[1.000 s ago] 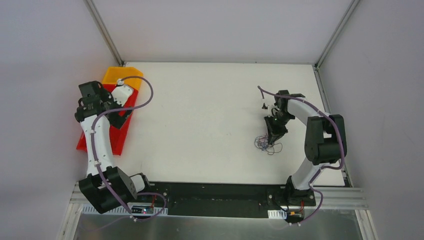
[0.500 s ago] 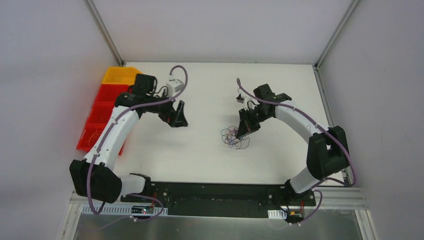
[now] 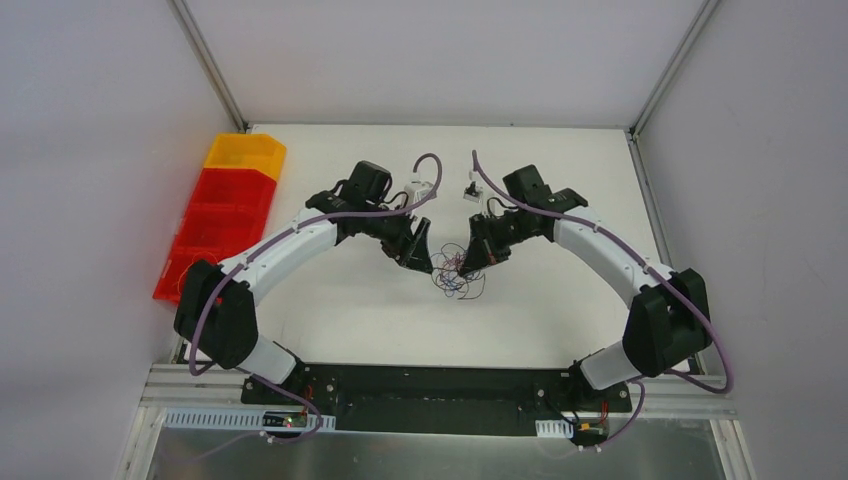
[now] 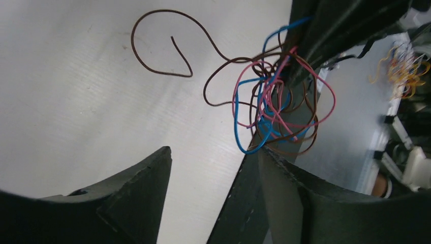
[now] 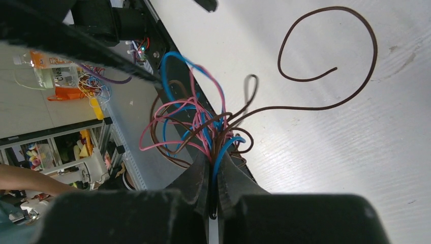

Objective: Untangle the cables

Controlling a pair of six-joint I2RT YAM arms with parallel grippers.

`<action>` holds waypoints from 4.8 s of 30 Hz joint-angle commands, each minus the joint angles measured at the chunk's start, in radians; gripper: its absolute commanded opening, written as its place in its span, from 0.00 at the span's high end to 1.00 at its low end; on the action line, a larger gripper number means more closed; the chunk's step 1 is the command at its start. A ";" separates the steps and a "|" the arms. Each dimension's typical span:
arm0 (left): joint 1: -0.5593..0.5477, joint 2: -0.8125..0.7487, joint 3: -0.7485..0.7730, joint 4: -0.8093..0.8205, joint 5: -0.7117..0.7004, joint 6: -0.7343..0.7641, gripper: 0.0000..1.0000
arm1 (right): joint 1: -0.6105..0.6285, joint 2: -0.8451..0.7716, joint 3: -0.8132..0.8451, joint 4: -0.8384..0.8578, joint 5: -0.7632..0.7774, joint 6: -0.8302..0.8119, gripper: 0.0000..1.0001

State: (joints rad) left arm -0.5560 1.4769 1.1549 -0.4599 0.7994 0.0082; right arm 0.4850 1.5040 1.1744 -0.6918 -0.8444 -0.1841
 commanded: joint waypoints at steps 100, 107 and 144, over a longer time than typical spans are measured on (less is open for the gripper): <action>0.110 -0.214 -0.068 0.481 0.361 -0.776 1.00 | -0.102 0.032 -0.126 0.005 0.530 -0.158 0.97; 0.175 -0.235 0.006 0.366 0.311 -0.697 1.00 | -0.175 0.011 -0.126 -0.044 0.334 -0.200 1.00; -0.070 -0.063 0.005 0.191 0.112 -0.409 0.51 | 0.052 -0.063 0.015 -0.089 0.119 0.004 1.00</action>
State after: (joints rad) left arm -0.6785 1.4940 1.1927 -0.2989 0.9085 -0.4007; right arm 0.5293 1.4784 1.1854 -0.7677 -0.7219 -0.1795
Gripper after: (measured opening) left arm 0.474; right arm 0.030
